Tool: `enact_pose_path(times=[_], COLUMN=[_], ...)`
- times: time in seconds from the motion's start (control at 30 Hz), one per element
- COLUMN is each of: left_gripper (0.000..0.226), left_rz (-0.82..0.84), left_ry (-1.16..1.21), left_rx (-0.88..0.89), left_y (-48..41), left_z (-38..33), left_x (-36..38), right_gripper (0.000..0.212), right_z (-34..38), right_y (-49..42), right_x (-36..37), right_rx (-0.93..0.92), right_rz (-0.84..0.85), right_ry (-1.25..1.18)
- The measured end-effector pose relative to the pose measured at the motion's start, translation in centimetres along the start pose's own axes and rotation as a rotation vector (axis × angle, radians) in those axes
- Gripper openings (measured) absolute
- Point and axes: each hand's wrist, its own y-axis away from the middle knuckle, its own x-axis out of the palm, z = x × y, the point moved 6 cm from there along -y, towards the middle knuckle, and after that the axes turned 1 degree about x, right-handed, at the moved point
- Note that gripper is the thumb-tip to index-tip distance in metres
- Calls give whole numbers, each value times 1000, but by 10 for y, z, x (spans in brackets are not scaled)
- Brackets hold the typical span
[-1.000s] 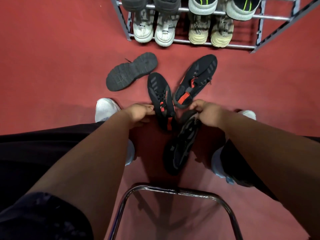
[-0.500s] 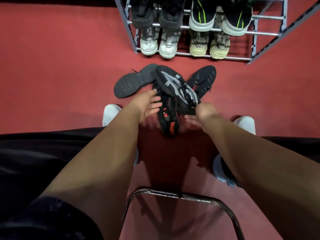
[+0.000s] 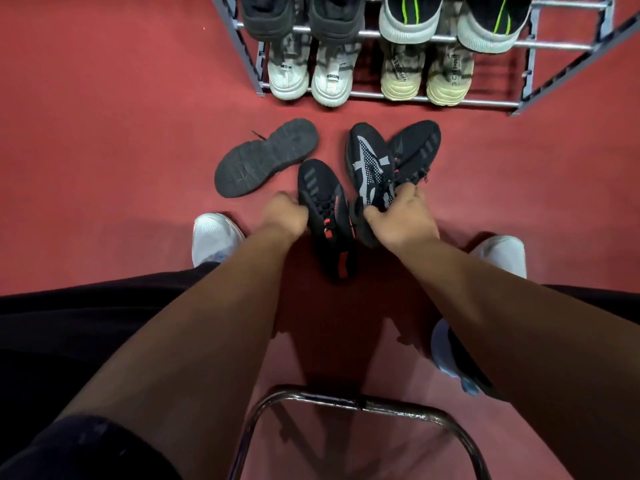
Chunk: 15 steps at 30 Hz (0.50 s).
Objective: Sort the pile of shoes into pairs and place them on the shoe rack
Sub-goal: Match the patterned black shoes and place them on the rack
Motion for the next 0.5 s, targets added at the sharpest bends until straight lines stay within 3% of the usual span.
enact_pose_path(times=[0.13,0.33,0.4,0.5], left_gripper=[37,60,80,111], left_rz=[-170,-213,-154,-15], left_ry=[-218,-483,-600,-816], left_rx=[158,380,400,269], left_y=[-34,-63,-71,-77], left_z=[-38,-96,-104,-99], left_x=[-44,-60,-52,-37], right_gripper=[99,120,120,117], right_z=[16,18,16,12], right_y=[0,-9,-14,-17], right_x=[14,20,23,26], right_rx=[-57,-68,-80,-78], right_rz=[-87,-136,-110,-79], right_ry=[175,200,178,112])
